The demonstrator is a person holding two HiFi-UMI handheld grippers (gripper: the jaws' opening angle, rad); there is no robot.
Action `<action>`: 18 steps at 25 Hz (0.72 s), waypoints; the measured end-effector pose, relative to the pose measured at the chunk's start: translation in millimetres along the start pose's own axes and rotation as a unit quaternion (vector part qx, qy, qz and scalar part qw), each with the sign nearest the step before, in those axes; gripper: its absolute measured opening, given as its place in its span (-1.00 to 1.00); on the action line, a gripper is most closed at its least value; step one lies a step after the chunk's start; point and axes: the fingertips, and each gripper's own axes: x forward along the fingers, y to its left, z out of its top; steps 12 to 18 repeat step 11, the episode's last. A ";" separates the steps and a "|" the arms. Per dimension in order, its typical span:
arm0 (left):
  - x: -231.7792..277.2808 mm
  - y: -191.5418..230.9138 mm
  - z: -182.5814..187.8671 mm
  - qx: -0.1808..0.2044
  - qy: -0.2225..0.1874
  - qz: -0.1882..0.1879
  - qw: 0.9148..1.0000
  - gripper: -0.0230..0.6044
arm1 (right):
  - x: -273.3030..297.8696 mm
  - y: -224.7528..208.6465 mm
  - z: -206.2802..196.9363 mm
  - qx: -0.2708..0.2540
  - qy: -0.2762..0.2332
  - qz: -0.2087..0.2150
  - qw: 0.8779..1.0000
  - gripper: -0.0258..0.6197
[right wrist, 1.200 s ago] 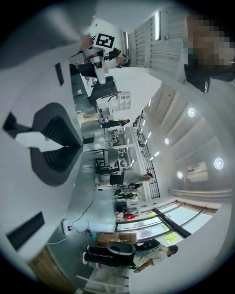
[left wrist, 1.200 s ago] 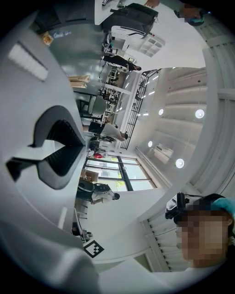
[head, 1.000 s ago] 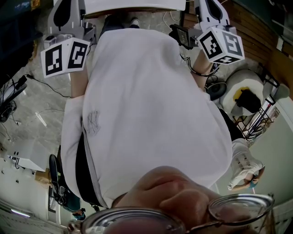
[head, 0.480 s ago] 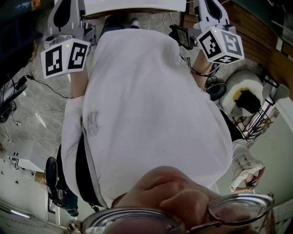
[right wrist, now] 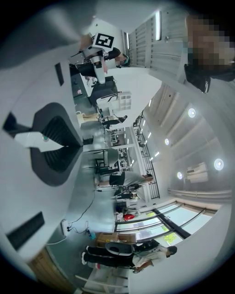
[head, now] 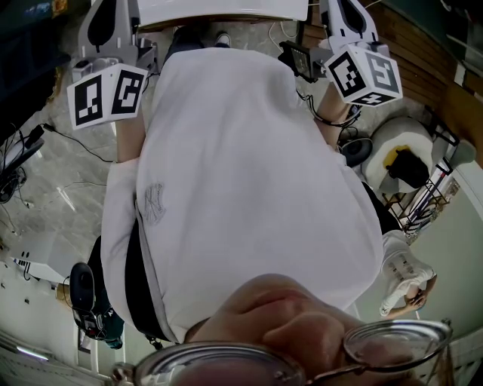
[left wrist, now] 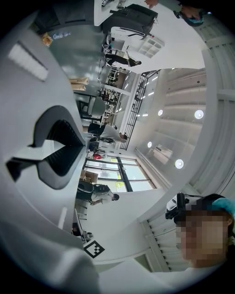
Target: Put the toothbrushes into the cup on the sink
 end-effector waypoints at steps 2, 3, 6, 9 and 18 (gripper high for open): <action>0.3 0.3 -1.1 -0.001 0.001 0.000 1.000 -0.90 | 0.4 -0.1 -0.5 0.000 0.000 0.000 1.000 -0.89; 0.4 0.3 -1.5 -0.001 0.001 0.001 1.000 -0.90 | 0.4 -0.3 -0.7 0.000 0.000 0.000 1.000 -0.89; 0.4 -0.6 -2.0 -0.001 0.001 0.000 1.000 -0.90 | -0.8 -1.7 -1.0 0.001 0.001 -0.002 1.000 -0.89; -0.6 -1.3 -0.5 -0.001 0.001 0.000 1.000 -0.90 | -2.4 -2.1 0.0 0.001 0.001 -0.003 1.000 -0.89; -1.4 -1.5 1.0 -0.001 0.000 0.001 1.000 -0.90 | -3.4 -1.8 1.0 0.001 0.001 -0.003 1.000 -0.89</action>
